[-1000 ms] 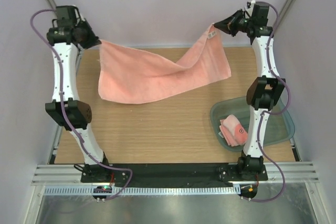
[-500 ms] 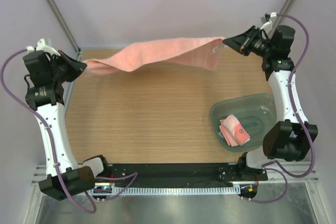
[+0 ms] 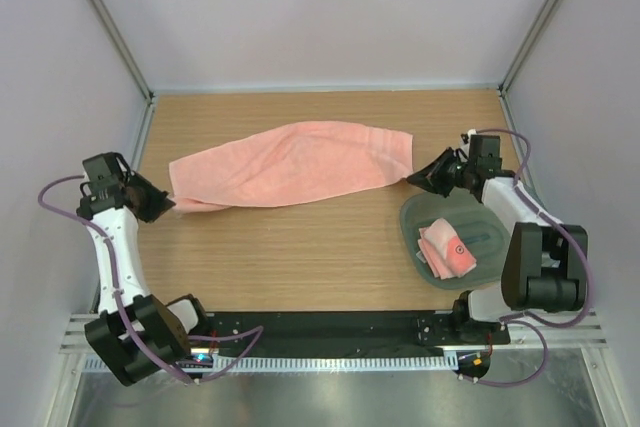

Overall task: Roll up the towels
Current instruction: Flatten the towel

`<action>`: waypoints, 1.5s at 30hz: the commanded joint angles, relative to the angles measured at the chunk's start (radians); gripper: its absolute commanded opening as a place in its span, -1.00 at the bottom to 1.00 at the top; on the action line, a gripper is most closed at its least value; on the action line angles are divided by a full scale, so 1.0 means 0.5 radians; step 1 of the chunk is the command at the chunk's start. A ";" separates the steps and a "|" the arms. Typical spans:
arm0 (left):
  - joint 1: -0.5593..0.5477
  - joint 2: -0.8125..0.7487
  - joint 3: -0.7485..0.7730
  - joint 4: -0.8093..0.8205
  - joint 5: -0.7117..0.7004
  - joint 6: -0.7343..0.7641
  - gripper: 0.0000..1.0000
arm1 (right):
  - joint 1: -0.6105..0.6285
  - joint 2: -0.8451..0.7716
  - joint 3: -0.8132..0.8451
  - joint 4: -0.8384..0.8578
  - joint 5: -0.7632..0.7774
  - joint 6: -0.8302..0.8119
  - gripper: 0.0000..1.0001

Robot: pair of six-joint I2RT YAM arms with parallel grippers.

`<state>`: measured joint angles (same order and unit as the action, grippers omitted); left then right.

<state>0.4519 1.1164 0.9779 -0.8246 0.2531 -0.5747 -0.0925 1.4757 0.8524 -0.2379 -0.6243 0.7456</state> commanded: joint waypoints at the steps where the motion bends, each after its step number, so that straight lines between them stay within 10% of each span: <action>1: 0.038 -0.079 0.069 -0.075 -0.150 -0.019 -0.99 | 0.053 -0.245 -0.045 -0.064 0.190 -0.055 -0.98; 9: 0.152 -0.174 0.087 -0.247 -0.331 -0.099 -0.99 | 0.185 -0.374 -0.061 -0.457 0.610 -0.110 -0.93; 11: 0.155 -0.202 0.078 -0.274 -0.368 -0.102 -0.91 | 0.185 -0.402 -0.036 -0.515 0.672 -0.156 -0.12; 13: 0.152 -0.226 0.069 -0.284 -0.362 -0.108 -0.68 | 0.185 -0.457 0.034 -0.552 0.715 -0.172 0.22; 16: 0.155 -0.263 0.127 -0.302 -0.322 -0.130 0.40 | 0.185 -0.494 0.191 -0.543 0.773 -0.196 0.53; 32: 0.087 0.246 0.240 0.130 -0.175 -0.063 0.65 | 0.262 0.904 1.644 -0.834 0.813 -0.433 0.56; 45: -0.075 1.160 0.606 0.192 -0.276 -0.130 0.72 | 0.323 1.564 2.099 -0.902 0.822 -0.473 0.53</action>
<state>0.4438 1.6657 1.2133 -0.7589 0.1463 -0.6254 0.0620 2.2402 1.8355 -0.6811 -0.2153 0.5278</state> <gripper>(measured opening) 0.856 0.771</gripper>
